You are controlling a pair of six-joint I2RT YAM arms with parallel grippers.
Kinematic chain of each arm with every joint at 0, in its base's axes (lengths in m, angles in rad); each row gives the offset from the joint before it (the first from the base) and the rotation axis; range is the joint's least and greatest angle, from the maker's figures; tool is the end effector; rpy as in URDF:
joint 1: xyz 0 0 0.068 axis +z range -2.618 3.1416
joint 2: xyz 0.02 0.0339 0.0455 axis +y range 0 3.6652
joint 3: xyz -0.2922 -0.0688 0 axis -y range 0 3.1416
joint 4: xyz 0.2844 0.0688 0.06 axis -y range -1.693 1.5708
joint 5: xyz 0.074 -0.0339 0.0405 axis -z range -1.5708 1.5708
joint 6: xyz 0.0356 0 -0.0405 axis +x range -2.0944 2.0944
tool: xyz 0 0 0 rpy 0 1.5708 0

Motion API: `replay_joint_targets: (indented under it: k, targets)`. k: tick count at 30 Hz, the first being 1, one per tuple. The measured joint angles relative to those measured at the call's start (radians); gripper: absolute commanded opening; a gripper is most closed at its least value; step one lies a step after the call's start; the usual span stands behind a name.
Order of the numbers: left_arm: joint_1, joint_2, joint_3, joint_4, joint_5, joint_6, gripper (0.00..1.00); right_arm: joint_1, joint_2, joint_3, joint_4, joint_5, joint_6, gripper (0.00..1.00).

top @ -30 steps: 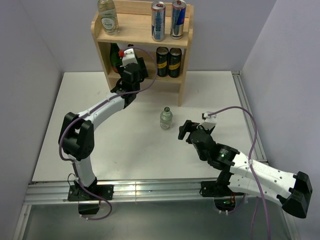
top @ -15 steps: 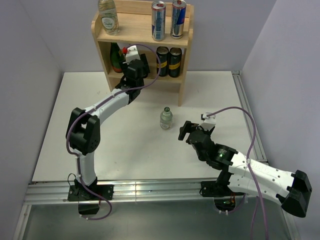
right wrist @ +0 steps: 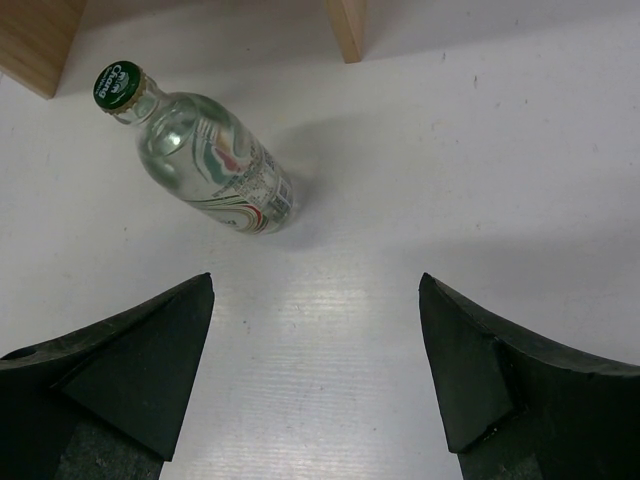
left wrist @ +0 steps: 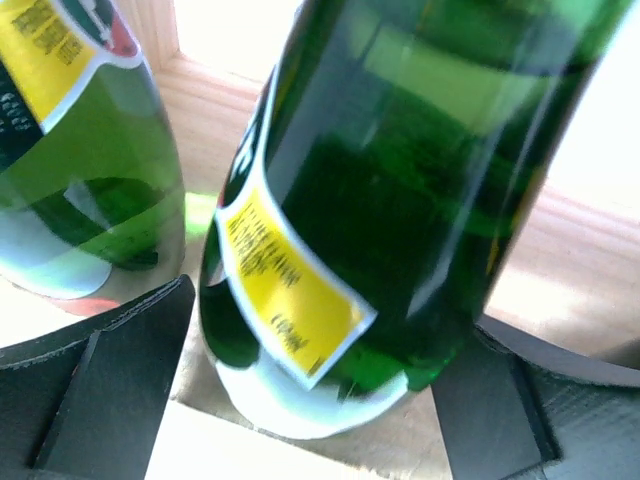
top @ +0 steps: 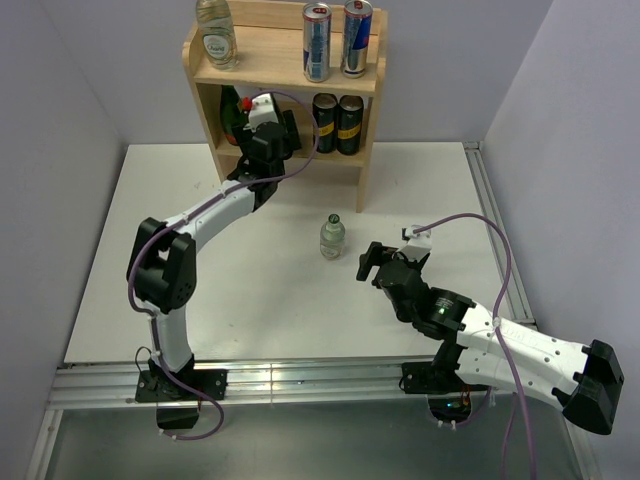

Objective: Place and organize the beverage onto the shelf

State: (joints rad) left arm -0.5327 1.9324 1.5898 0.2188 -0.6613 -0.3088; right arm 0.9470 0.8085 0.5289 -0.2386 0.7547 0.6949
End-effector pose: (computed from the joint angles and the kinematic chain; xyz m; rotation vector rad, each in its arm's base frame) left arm 0.4528 -0.2416 0.3352 -0.3028 1.6413 -0.0758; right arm 0.1337 0.1440 0.2545 0.1953 1.9415 0.2948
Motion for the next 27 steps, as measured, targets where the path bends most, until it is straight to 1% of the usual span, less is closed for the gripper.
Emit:
replay_joint_targets:
  k: [14, 19, 24, 27]
  targets:
    - [-0.003, -0.149, -0.100, -0.034, 0.080, -0.001, 0.99, 0.000, -0.011, 0.000, -0.002, 0.000, 0.011, 0.90]
    - [-0.006, -0.216, -0.165, -0.075, 0.118, -0.005, 0.99, 0.000, -0.019, -0.008, -0.006, 0.001, 0.019, 0.90]
    - [-0.036, -0.369, -0.336, -0.108, 0.142, -0.035, 0.99, 0.000, -0.021, -0.015, -0.026, 0.004, 0.023, 0.90]
    - [-0.108, -0.492, -0.470, -0.121, 0.115, -0.066, 0.99, 0.000, -0.021, -0.015, -0.029, 0.006, 0.024, 0.90]
